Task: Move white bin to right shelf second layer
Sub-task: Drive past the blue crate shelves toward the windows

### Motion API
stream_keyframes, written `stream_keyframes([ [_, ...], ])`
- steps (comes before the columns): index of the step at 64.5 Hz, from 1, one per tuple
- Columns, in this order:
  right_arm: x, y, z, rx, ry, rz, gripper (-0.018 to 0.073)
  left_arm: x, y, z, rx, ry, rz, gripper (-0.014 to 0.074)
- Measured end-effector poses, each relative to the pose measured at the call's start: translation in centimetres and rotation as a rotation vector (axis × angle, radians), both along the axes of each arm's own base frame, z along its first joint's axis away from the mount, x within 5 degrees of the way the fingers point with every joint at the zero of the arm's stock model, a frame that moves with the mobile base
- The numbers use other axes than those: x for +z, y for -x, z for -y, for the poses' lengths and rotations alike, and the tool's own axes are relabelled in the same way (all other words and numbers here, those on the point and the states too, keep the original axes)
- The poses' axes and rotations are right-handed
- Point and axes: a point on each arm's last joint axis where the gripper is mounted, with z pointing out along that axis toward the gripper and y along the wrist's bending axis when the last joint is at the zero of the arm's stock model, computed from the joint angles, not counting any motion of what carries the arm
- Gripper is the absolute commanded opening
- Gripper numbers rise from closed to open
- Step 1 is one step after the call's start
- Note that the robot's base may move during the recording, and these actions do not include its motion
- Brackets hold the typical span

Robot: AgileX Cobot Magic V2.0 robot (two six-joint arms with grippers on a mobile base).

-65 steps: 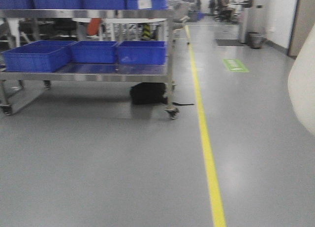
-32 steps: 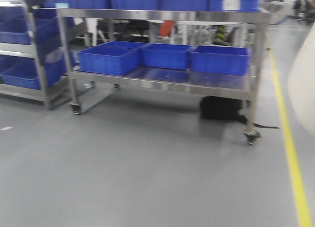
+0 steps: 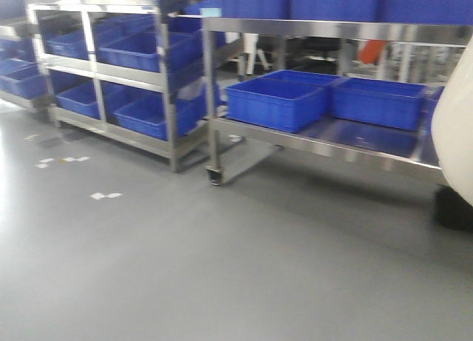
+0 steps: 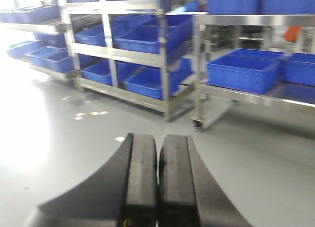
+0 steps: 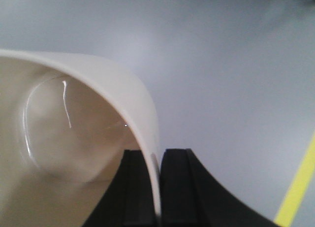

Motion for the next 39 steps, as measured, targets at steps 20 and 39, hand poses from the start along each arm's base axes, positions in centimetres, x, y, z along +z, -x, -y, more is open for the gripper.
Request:
stream_keyframes([
  [20,0.00,0.00,0.01,0.000,0.001,0.000,0.0077,0.00,0.00,0.00,0.000,0.000,0.000,0.0085],
  [39,0.00,0.00,0.01,0.000,0.001,0.000,0.0077,0.00,0.00,0.00,0.000,0.000,0.000,0.0085],
])
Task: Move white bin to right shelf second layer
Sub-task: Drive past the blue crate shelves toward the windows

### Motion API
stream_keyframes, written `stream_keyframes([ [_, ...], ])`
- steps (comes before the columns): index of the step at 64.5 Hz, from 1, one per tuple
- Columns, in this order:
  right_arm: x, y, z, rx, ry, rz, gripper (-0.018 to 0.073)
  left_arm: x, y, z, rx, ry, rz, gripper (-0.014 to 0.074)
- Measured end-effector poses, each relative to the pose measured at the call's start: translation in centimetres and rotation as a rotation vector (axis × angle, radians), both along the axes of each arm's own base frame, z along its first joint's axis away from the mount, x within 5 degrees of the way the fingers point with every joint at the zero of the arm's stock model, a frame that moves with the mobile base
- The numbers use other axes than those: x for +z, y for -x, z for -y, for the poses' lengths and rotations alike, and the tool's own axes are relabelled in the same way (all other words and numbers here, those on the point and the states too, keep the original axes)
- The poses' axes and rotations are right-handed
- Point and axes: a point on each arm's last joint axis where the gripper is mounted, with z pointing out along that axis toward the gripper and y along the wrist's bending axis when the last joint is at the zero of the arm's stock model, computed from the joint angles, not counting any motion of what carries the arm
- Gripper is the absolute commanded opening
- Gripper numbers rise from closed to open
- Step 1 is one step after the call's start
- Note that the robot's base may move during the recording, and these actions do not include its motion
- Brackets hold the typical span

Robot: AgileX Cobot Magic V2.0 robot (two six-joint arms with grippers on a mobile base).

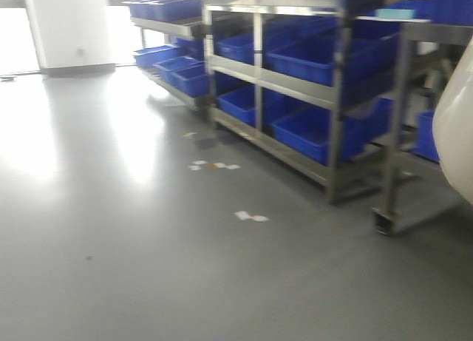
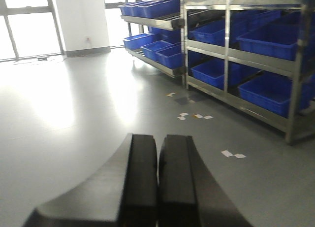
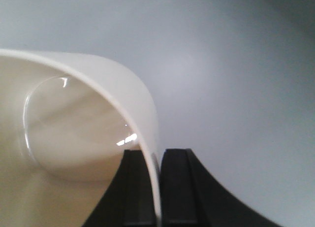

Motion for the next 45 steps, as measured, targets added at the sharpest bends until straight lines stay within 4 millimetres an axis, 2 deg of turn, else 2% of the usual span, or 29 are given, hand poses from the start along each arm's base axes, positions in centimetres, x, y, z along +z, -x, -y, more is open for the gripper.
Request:
stream_keyframes([
  [45,0.00,0.00,0.00,0.000,0.000,0.000,0.0077,0.00,0.00,0.00,0.000,0.000,0.000,0.0085],
])
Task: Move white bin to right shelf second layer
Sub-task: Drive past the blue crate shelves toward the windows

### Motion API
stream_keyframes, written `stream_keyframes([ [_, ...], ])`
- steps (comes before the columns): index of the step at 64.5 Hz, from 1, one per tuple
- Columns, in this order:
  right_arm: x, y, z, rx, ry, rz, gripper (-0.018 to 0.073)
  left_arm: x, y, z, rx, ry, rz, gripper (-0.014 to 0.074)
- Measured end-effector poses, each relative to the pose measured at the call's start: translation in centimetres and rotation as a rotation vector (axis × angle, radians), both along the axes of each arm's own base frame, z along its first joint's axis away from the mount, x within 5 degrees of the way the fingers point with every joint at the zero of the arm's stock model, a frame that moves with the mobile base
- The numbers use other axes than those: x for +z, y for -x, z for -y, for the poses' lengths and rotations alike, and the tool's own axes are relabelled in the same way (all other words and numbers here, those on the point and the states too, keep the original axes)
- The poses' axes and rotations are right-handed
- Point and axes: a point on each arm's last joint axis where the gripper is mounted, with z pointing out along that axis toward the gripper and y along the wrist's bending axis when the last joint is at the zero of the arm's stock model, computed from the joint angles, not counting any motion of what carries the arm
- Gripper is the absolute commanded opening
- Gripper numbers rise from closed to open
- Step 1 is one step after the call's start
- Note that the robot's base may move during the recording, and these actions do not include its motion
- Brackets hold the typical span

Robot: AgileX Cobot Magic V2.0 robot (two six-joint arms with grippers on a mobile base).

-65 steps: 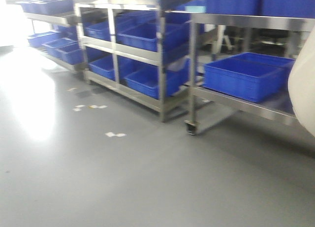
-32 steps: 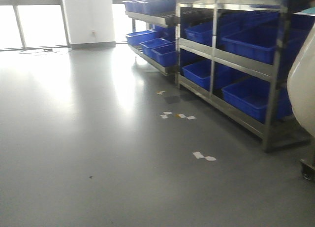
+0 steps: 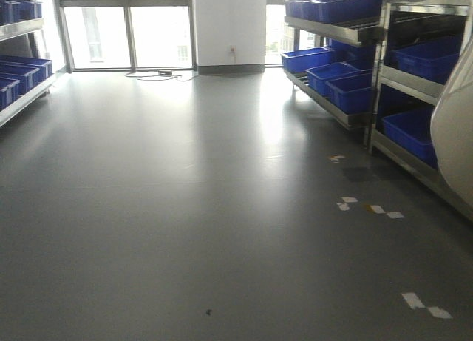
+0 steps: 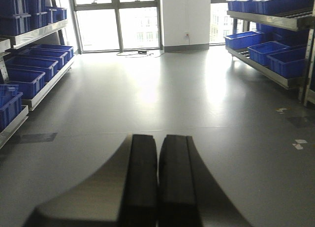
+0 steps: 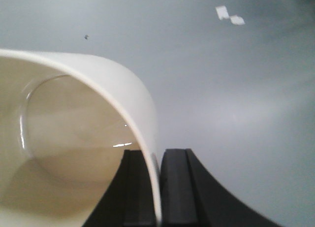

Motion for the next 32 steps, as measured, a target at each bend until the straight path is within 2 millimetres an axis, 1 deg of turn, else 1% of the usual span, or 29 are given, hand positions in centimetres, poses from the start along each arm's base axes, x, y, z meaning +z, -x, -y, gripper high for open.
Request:
stream_keyframes([
  [32,0.00,0.00,0.00,0.000,0.000,0.000,0.0077,0.00,0.00,0.00,0.000,0.000,0.000,0.0085],
])
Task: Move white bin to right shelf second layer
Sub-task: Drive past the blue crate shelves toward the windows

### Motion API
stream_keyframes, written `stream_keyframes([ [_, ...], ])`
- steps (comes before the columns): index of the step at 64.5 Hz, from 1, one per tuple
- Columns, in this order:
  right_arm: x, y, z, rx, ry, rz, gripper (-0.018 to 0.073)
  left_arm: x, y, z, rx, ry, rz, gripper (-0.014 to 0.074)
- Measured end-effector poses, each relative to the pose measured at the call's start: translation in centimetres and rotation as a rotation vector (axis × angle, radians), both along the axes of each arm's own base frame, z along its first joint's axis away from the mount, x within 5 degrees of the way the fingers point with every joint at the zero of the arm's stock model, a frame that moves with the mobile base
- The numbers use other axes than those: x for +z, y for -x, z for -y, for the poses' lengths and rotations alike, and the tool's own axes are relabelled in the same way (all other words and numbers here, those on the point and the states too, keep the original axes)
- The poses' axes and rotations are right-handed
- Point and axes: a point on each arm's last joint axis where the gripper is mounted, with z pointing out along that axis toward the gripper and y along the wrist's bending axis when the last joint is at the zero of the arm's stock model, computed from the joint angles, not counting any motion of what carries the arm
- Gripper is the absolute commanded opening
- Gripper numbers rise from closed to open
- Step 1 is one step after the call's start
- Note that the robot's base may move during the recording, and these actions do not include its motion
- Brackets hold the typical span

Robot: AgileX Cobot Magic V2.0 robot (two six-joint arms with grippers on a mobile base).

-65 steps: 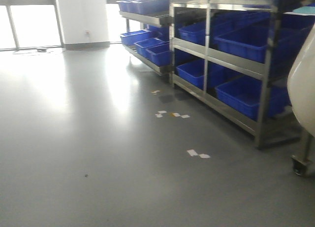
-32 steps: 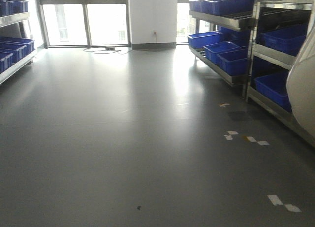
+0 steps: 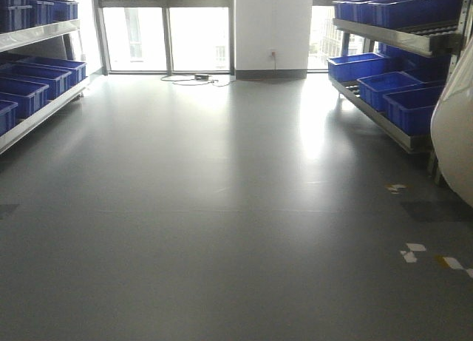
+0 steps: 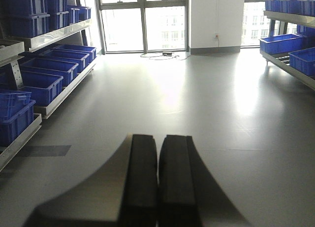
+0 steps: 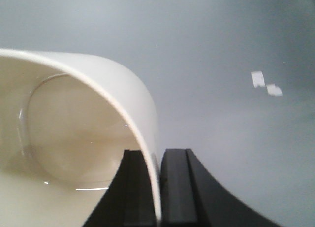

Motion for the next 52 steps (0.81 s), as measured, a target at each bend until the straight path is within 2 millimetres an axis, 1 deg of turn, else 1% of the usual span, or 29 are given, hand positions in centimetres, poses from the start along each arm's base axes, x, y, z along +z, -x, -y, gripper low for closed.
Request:
stream_keyframes([
  [52,0.07,0.09,0.00,0.000,0.000,0.005,0.0077,0.00,0.00,0.00,0.000,0.000,0.000,0.0085],
])
